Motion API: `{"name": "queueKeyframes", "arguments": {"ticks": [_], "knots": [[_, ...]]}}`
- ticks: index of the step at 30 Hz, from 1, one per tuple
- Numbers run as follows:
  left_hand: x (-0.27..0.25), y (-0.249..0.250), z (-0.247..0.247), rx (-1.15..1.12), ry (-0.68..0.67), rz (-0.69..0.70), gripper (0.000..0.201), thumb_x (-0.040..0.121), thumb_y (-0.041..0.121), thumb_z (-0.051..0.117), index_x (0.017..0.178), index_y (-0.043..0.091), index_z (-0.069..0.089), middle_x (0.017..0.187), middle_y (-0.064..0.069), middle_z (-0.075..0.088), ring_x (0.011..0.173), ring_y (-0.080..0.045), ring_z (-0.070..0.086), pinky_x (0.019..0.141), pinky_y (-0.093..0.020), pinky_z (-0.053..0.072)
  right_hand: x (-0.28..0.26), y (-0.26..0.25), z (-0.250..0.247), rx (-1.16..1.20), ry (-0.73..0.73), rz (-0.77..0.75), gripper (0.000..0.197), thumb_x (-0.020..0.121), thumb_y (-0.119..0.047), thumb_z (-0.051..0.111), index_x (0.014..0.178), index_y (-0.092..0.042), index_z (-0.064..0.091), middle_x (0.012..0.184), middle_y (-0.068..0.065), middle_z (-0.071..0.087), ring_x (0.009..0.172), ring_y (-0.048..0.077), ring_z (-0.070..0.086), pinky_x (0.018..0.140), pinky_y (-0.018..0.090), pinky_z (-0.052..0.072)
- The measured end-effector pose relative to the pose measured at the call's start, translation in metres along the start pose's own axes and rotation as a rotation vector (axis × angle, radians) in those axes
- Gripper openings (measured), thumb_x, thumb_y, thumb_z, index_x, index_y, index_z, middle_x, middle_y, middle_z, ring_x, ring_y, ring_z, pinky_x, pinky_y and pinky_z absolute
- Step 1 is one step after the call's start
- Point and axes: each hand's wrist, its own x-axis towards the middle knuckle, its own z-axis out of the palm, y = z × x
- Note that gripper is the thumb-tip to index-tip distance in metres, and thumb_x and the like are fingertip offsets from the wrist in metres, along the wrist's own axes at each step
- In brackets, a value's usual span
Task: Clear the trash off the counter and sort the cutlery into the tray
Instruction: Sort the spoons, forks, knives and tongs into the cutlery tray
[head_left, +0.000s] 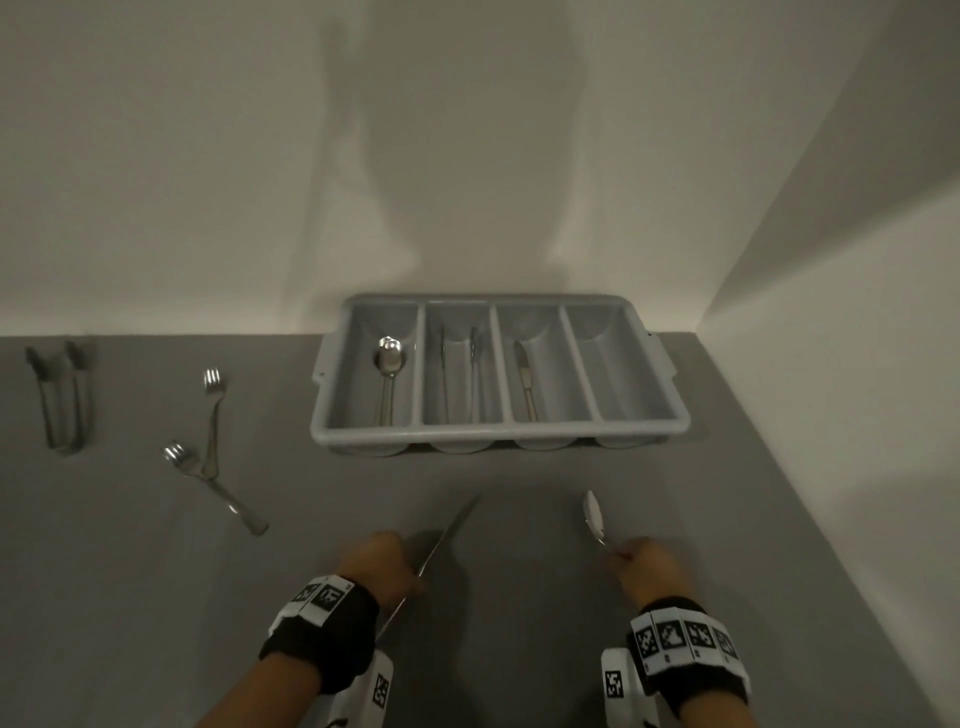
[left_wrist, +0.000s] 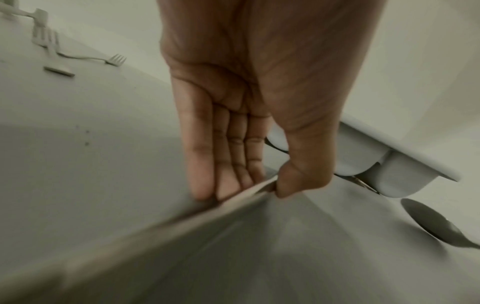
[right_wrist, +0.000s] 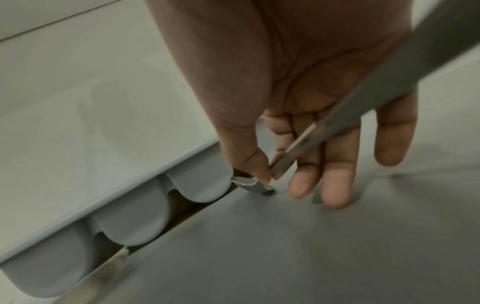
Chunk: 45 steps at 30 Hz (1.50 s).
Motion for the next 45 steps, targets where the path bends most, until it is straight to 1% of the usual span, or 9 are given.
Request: {"name": "queueKeyframes", "arguments": {"ticks": [7, 11, 15, 18, 20, 24, 33, 41, 45], "knots": [[0.003, 0.007, -0.031, -0.397, 0.018, 0.307, 0.012, 0.084, 0.037, 0.053, 0.073, 0.041, 0.053, 0.075, 0.008, 0.061, 0.07, -0.007, 0.059, 0.06, -0.016, 0.042, -0.024, -0.016, -0.014, 0.372, 0.055, -0.143, 0.021, 0.091, -0.008, 0.047, 0.076, -0.023, 0.048, 0.061, 0.0, 0.052, 0.045, 0.012, 0.047, 0.04, 0.022, 0.041], [0.014, 0.047, -0.074, -0.613, 0.175, 0.462, 0.027, 0.092, 0.02, 0.047, 0.089, 0.046, 0.05, 0.081, 0.016, 0.06, 0.062, 0.003, 0.058, 0.054, -0.011, 0.04, -0.032, -0.018, -0.021, 0.449, 0.209, -0.195, 0.006, 0.091, -0.013, 0.047, 0.091, -0.012, 0.053, 0.063, -0.006, 0.052, 0.056, 0.007, 0.046, 0.055, 0.022, 0.037], [0.053, 0.09, -0.101, -0.791, 0.254, 0.469, 0.024, 0.091, 0.014, 0.048, 0.112, 0.024, 0.051, 0.092, -0.006, 0.062, 0.07, -0.018, 0.055, 0.062, -0.03, 0.045, -0.04, -0.016, -0.027, 0.515, 0.295, -0.139, 0.007, 0.09, -0.019, 0.051, 0.083, -0.022, 0.053, 0.072, 0.003, 0.063, 0.062, 0.017, 0.056, 0.061, 0.03, 0.045], [0.092, 0.121, -0.107, -0.634, 0.193, 0.515, 0.038, 0.088, 0.001, 0.047, 0.126, 0.006, 0.048, 0.124, -0.018, 0.056, 0.111, -0.034, 0.055, 0.097, -0.043, 0.043, -0.049, -0.012, -0.031, 0.511, 0.336, -0.109, 0.026, 0.089, -0.021, 0.054, 0.071, -0.036, 0.046, 0.066, -0.005, 0.06, 0.061, 0.012, 0.057, 0.056, 0.023, 0.044], [0.119, 0.139, -0.102, -0.516, 0.187, 0.528, 0.041, 0.088, -0.006, 0.041, 0.128, 0.0, 0.047, 0.135, -0.02, 0.048, 0.125, -0.034, 0.046, 0.107, -0.038, 0.034, -0.054, -0.009, -0.032, 0.519, 0.341, -0.097, 0.027, 0.09, -0.021, 0.053, 0.069, -0.037, 0.045, 0.065, -0.006, 0.059, 0.058, 0.007, 0.053, 0.051, 0.015, 0.038], [0.158, 0.163, -0.088, -0.372, 0.216, 0.453, 0.035, 0.092, -0.002, 0.037, 0.125, -0.006, 0.047, 0.136, -0.028, 0.044, 0.123, -0.038, 0.044, 0.105, -0.034, 0.033, -0.06, -0.001, -0.029, 0.579, 0.338, -0.071, 0.025, 0.091, -0.021, 0.051, 0.071, -0.036, 0.047, 0.073, 0.008, 0.065, 0.064, 0.016, 0.057, 0.056, 0.021, 0.042], [0.169, 0.18, -0.07, 0.101, 0.12, 0.404, 0.033, 0.093, 0.012, 0.039, 0.119, -0.001, 0.054, 0.13, -0.023, 0.046, 0.115, -0.037, 0.049, 0.101, -0.04, 0.039, -0.064, 0.005, -0.023, 0.493, 0.381, -0.043, 0.025, 0.088, -0.024, 0.055, 0.072, -0.042, 0.046, 0.073, 0.0, 0.064, 0.07, 0.016, 0.061, 0.06, 0.021, 0.044], [0.152, 0.186, -0.077, 0.143, 0.02, 0.371, 0.035, 0.096, 0.012, 0.033, 0.121, -0.004, 0.05, 0.131, -0.021, 0.052, 0.119, -0.033, 0.051, 0.101, -0.036, 0.039, -0.061, -0.011, -0.025, 0.479, 0.379, -0.139, 0.03, 0.084, -0.012, 0.057, 0.072, -0.038, 0.05, 0.053, -0.01, 0.057, 0.057, -0.001, 0.057, 0.052, 0.007, 0.041], [0.131, 0.171, -0.083, -0.114, 0.058, 0.452, 0.036, 0.094, 0.016, 0.038, 0.127, 0.006, 0.049, 0.132, -0.018, 0.052, 0.121, -0.032, 0.049, 0.104, -0.037, 0.037, -0.058, -0.04, -0.04, 0.538, 0.375, -0.225, 0.011, 0.084, -0.01, 0.057, 0.081, -0.021, 0.059, 0.063, -0.002, 0.063, 0.058, 0.008, 0.058, 0.057, 0.016, 0.044]]}}
